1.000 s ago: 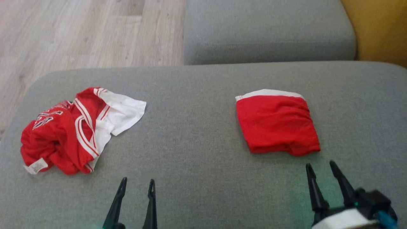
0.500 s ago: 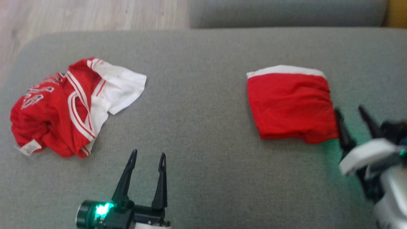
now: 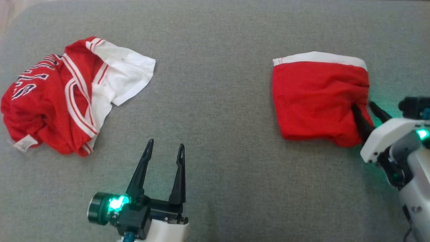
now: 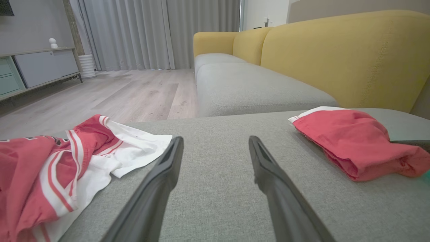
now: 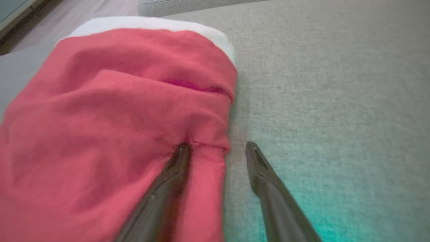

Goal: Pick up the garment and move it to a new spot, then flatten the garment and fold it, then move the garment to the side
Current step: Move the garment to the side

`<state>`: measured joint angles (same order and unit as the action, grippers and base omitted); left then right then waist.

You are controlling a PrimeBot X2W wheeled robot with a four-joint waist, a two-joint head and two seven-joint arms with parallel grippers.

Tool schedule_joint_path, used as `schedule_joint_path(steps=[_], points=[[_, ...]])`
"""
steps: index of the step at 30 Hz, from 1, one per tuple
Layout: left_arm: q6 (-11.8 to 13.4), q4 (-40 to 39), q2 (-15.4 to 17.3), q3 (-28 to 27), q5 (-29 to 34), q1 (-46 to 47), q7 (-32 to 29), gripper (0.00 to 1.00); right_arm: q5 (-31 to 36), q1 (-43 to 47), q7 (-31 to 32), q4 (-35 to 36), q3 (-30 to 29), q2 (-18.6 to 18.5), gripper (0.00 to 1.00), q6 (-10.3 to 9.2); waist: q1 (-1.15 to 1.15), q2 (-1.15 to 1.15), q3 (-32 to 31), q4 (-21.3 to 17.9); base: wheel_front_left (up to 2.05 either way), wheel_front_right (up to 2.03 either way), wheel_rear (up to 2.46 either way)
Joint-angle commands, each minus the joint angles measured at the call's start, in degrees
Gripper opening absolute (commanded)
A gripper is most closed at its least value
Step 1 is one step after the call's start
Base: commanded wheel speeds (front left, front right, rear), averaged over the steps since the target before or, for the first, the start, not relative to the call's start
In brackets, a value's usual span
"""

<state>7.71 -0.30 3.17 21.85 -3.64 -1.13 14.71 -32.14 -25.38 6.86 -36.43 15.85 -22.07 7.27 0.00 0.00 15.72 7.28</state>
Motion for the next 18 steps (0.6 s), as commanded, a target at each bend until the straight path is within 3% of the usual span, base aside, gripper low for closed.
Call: schedule_joint_path(steps=[1,6,12,18], points=[[0.6,-1.7,-0.3,-1.7,-0.4,1.8,0.3,1.0,-0.2,-0.3,-0.5,0.6,1.4,-1.3,0.0,0.22,0.0,0.0,0.6,-0.7,0.0,0.0,0.0],[0.3,-1.8,-0.3,-2.1,0.3,2.7,0.3,1.0,0.7,-3.0,-3.1,-0.4,1.0,-4.2,0.0,0.22,0.0,0.0,2.6,-4.0,0.0,0.0,0.0],[-0.5,-2.4,-0.3,-2.5,1.2,5.2,0.3,1.0,2.1,-6.2,-2.0,0.5,0.2,-10.4,0.0,0.22,0.0,0.0,7.2,-8.0,0.0,0.0,0.0],[-2.2,-2.5,-0.3,-2.1,2.7,10.7,0.3,1.0,5.2,-9.3,-0.8,1.1,-3.9,-20.1,0.0,0.22,0.0,0.0,13.8,-10.6,0.0,0.0,0.0]])
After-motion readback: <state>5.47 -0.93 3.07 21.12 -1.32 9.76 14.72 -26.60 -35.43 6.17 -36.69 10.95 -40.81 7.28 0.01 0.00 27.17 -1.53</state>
